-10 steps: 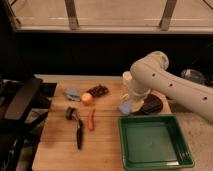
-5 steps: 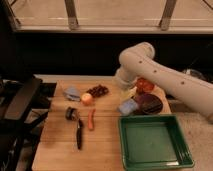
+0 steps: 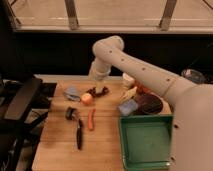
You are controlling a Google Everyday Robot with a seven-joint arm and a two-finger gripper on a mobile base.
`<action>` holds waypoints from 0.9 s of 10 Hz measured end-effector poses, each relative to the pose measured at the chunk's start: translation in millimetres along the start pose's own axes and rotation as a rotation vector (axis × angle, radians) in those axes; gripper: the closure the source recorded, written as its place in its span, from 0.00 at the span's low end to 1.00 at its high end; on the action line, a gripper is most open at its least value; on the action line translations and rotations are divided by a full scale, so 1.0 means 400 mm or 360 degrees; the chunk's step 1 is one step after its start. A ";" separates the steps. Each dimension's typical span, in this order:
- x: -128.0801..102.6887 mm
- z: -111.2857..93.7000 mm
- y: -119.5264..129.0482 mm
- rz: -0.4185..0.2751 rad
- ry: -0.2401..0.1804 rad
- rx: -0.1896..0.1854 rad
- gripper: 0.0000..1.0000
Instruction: Wipe tray with towel
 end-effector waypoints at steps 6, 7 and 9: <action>-0.076 0.054 -0.055 -0.0073 -0.0090 -0.0022 0.35; -0.076 0.054 -0.055 -0.0076 -0.0084 -0.0023 0.35; -0.077 0.059 -0.070 -0.0064 -0.0072 0.0008 0.35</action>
